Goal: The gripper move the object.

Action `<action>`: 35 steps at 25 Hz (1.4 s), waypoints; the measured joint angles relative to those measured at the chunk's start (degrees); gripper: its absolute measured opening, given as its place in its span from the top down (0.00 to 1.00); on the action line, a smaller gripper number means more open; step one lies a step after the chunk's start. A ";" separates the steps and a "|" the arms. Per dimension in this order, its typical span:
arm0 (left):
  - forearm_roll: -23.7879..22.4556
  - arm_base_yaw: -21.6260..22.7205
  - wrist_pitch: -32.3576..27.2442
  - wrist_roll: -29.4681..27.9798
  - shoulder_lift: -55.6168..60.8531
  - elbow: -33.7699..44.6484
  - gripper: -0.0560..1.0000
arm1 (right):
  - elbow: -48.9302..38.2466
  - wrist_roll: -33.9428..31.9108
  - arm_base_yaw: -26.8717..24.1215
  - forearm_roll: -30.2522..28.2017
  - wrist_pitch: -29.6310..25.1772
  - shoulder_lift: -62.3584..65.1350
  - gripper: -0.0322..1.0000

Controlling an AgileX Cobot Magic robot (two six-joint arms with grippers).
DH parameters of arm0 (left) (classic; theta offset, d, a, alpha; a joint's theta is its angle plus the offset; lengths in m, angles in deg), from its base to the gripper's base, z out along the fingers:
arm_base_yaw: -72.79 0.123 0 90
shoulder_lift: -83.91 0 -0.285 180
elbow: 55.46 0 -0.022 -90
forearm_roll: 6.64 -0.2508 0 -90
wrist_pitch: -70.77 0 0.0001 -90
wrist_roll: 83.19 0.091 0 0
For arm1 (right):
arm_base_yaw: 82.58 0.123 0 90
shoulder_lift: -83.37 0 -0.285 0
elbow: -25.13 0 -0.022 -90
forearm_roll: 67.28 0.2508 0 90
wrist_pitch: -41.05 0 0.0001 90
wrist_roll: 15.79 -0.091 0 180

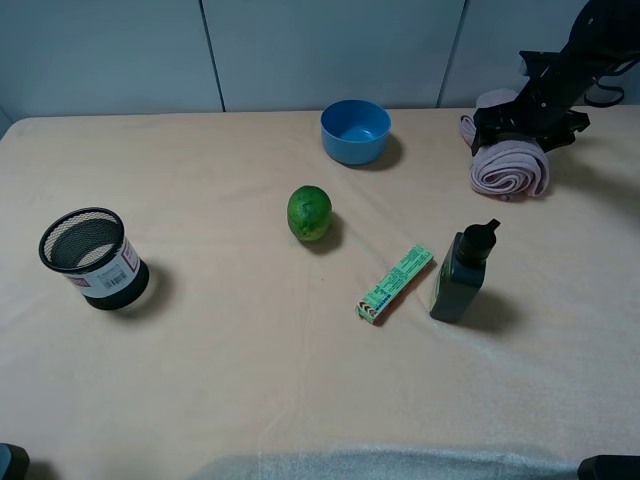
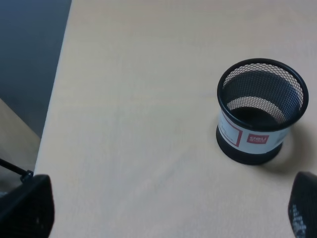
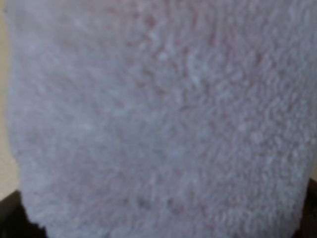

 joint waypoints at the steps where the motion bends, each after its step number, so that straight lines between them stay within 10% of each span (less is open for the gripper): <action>1: 0.00 0.00 0.00 0.00 0.00 0.00 0.06 | 0.00 0.00 0.00 0.00 0.00 0.00 0.30; 9: 0.00 0.00 0.00 0.00 0.00 0.00 0.06 | 0.00 0.00 0.00 0.55 -0.11 0.00 0.62; 35: 0.00 0.00 0.00 0.02 0.00 0.00 0.06 | 0.11 0.11 0.00 0.01 -2.92 4.74 0.62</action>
